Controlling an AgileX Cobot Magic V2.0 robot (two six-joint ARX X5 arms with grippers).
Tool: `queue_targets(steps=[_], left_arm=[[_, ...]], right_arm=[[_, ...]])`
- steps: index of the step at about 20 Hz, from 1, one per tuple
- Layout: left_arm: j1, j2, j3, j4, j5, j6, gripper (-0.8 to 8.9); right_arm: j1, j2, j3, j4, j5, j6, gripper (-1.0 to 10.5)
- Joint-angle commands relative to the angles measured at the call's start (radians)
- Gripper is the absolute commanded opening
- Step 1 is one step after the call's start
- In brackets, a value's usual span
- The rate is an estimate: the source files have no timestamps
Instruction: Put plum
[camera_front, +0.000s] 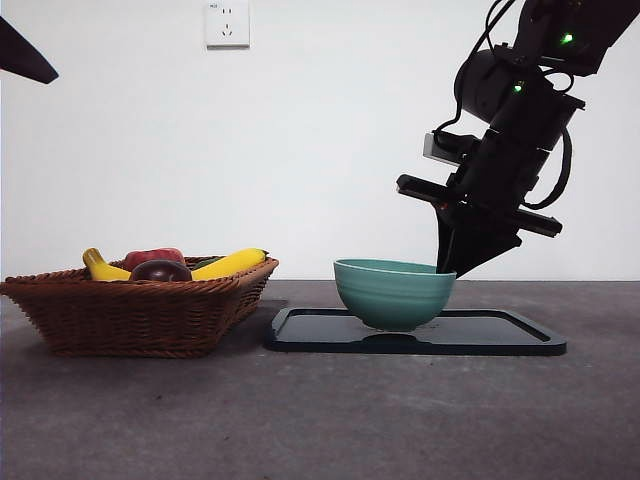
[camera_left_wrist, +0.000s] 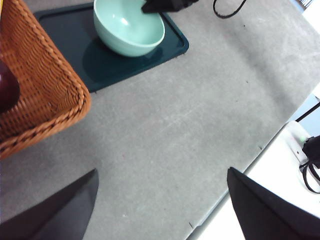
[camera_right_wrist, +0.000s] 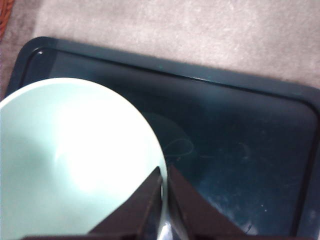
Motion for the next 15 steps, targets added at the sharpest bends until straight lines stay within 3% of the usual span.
queue_targets(steps=[1, 9, 15], left_arm=[[-0.005, 0.006, 0.02, 0.003, 0.002, 0.008, 4.05], [-0.005, 0.006, 0.02, 0.003, 0.002, 0.008, 4.05], [-0.005, 0.006, 0.02, 0.004, 0.002, 0.009, 4.05]], right_arm=[[0.005, -0.042, 0.036, 0.008, 0.001, -0.009, 0.0], [0.029, -0.315, 0.04, -0.134, -0.002, -0.045, 0.0], [0.101, -0.51, 0.023, -0.319, -0.001, -0.088, 0.0]])
